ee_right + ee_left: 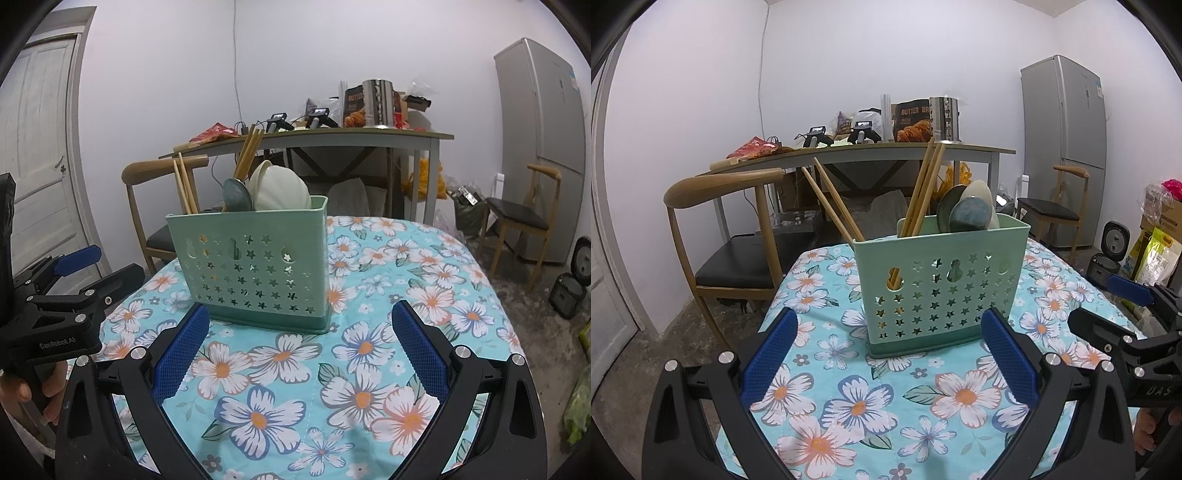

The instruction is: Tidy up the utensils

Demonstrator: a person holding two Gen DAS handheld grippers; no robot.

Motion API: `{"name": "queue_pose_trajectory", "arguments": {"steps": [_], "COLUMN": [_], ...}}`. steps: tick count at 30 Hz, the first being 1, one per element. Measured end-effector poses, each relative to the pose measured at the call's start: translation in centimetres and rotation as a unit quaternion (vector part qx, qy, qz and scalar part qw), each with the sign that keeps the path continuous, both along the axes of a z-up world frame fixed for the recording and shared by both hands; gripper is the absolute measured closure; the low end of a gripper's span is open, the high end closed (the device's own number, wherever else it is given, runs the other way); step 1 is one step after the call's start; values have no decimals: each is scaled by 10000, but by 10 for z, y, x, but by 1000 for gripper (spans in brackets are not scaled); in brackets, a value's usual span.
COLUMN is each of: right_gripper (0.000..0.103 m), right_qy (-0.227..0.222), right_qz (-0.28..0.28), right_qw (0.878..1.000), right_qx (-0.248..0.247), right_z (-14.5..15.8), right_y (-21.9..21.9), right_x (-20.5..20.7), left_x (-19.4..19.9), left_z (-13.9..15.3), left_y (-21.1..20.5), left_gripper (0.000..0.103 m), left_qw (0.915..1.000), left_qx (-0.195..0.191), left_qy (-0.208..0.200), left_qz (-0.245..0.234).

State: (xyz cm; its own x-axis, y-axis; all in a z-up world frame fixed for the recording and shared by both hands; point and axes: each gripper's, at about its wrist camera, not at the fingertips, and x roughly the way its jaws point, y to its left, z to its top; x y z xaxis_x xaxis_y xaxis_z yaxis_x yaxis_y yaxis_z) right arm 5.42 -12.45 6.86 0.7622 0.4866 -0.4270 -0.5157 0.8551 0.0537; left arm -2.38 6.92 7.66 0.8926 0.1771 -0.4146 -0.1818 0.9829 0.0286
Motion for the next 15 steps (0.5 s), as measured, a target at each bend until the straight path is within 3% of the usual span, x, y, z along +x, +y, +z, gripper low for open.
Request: {"name": "queue_pose_trajectory", "arguments": {"steps": [15], "right_gripper": [8], "right_qy": [22], "right_qz": [8], "right_qw": [10000], "right_qx": [0], "right_z": [-2], "right_y": [1], "right_x": [-1], "left_x": [1], "left_z": [2], "left_y": [-1], "left_gripper": [6], "left_qw": [10000], "left_qx": [-20], "left_qy": [1], "left_qz": [-16]}}
